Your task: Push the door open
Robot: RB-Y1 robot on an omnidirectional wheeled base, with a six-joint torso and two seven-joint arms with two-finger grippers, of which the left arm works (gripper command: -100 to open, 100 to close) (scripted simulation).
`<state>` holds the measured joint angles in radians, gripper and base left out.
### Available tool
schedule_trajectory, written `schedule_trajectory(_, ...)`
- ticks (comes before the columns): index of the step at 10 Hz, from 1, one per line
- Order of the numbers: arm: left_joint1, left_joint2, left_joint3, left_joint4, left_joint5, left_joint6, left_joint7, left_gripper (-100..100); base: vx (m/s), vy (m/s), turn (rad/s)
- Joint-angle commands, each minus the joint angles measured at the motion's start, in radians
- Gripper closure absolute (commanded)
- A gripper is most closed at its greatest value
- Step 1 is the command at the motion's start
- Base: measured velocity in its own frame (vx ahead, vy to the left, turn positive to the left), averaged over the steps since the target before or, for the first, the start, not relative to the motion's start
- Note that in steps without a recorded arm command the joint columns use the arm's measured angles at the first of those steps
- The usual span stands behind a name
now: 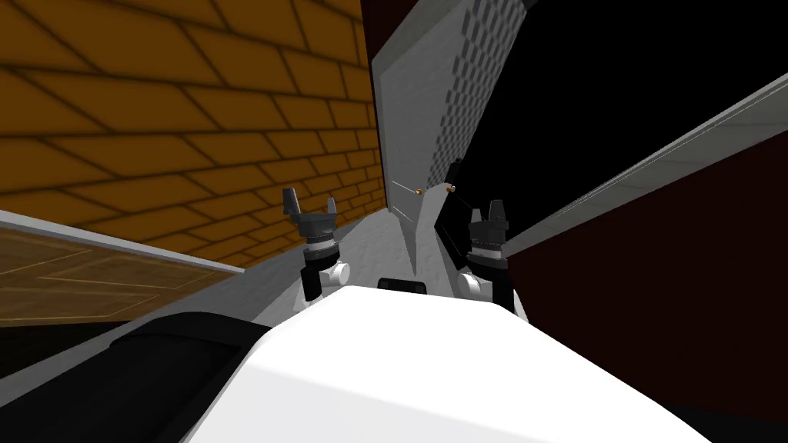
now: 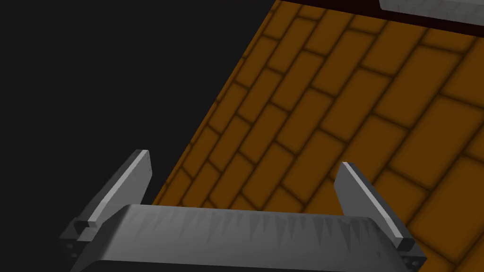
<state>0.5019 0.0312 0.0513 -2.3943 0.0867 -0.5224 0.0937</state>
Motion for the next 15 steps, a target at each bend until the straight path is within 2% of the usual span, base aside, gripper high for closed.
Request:
schedule_trajectory(1,-0.011,0.009,-0.006,0.036,0.015,-0.009,0.022,-100,0.070,0.006,-0.202)
schedule_trajectory(7,-0.044,0.030,-0.023,0.145,0.063,-0.035,0.091,-100,0.121,0.047,-0.157)
schedule_trajectory(12,-0.083,0.047,-0.044,0.273,0.118,-0.065,0.172,-100,0.109,0.058,-0.200)
schedule_trajectory(15,-0.100,0.053,-0.053,0.330,0.143,-0.079,0.207,-100,0.103,0.064,-0.161)
